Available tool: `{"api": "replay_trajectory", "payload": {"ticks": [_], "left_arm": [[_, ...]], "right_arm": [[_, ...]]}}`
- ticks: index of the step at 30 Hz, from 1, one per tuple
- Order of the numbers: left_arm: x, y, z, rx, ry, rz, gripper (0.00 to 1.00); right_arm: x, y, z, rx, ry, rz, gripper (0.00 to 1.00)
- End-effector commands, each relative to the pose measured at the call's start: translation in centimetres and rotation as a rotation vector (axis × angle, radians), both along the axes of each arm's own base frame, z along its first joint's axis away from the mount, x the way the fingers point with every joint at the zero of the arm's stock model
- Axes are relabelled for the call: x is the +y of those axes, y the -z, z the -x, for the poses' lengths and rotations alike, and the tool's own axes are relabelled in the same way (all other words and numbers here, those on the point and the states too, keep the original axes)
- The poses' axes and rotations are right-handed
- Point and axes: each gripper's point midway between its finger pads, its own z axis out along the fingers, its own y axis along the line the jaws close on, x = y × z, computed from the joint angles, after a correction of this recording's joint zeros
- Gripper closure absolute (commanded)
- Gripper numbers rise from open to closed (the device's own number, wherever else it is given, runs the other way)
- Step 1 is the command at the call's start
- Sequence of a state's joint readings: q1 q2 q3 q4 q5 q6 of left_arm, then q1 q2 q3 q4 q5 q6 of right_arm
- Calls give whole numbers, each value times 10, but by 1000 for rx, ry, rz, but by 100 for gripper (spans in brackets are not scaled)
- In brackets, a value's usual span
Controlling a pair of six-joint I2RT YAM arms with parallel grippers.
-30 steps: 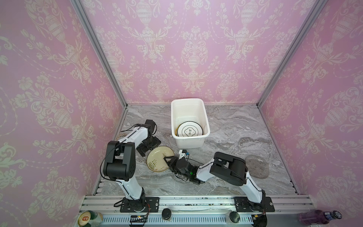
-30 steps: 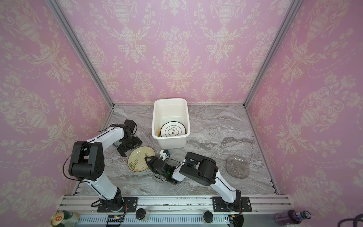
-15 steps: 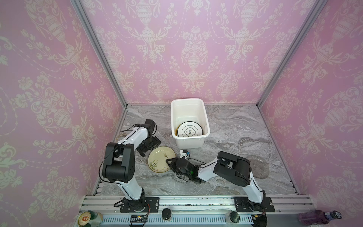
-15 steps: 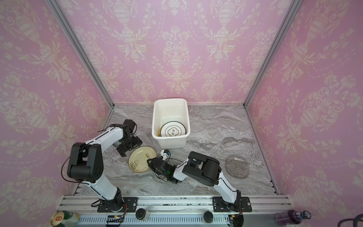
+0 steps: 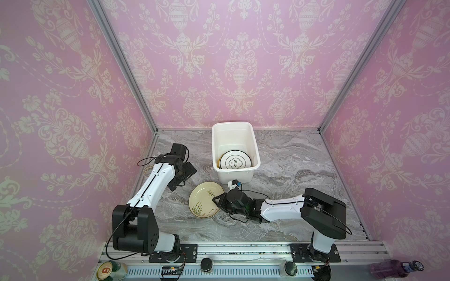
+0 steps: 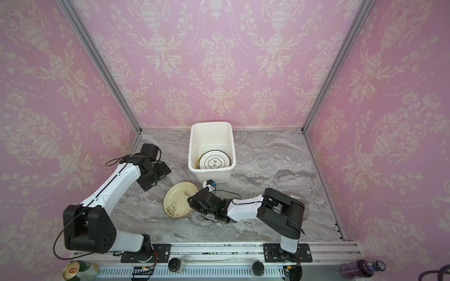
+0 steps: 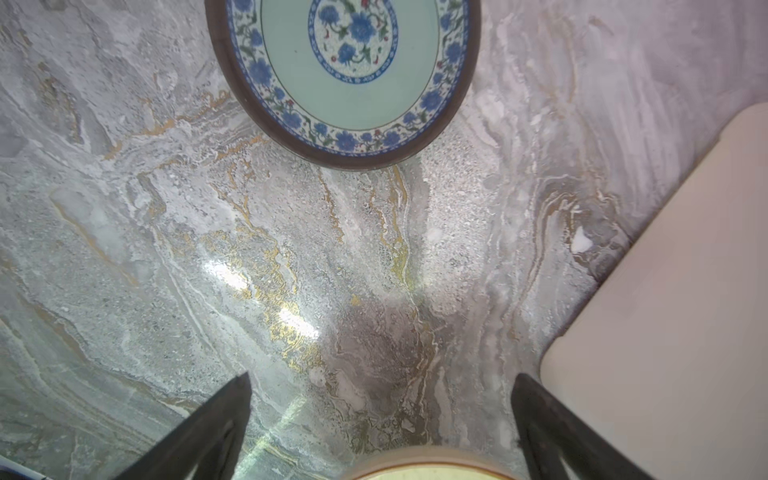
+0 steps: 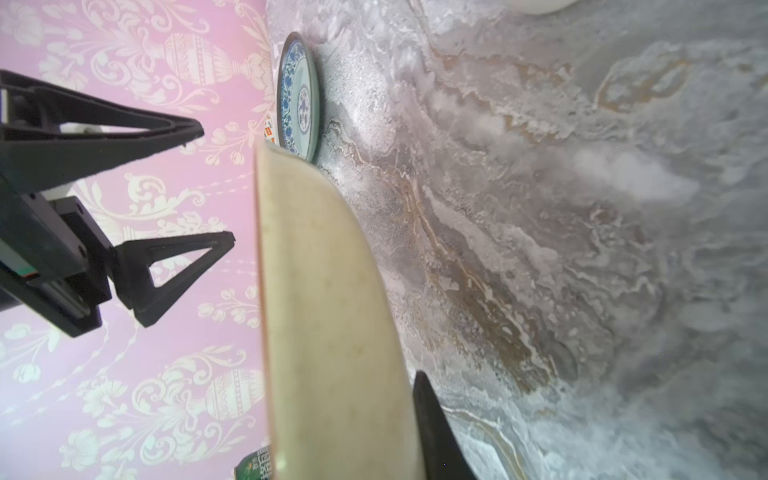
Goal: Place the plates into the plastic bin on the countertop
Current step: 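Lift the cream plate with the right gripper and carry it over the bin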
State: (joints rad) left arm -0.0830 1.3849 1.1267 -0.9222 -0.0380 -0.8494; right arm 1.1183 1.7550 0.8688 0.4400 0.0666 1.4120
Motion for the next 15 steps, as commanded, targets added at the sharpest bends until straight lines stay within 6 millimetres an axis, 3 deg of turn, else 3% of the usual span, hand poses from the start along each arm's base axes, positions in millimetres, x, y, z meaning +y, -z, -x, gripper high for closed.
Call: {"api": "replay_trajectory", "payload": {"ticks": [1,8,11,15], "left_arm": [[5,-24,3,-77,24,-44,1],[-9,-77,-3,-280,92,26,1],[-23,-104,-7,-378,168,81,1],[-50,-142,-14,-528,278,193,1]], "right_arm": [[3,-35,7,-70,-120,36,86],[6,-85,21,-168,-335,147,85],[-3,-114,24,-216,-407,183,86],[-32,-149,16,-239,-447,206,86]]}}
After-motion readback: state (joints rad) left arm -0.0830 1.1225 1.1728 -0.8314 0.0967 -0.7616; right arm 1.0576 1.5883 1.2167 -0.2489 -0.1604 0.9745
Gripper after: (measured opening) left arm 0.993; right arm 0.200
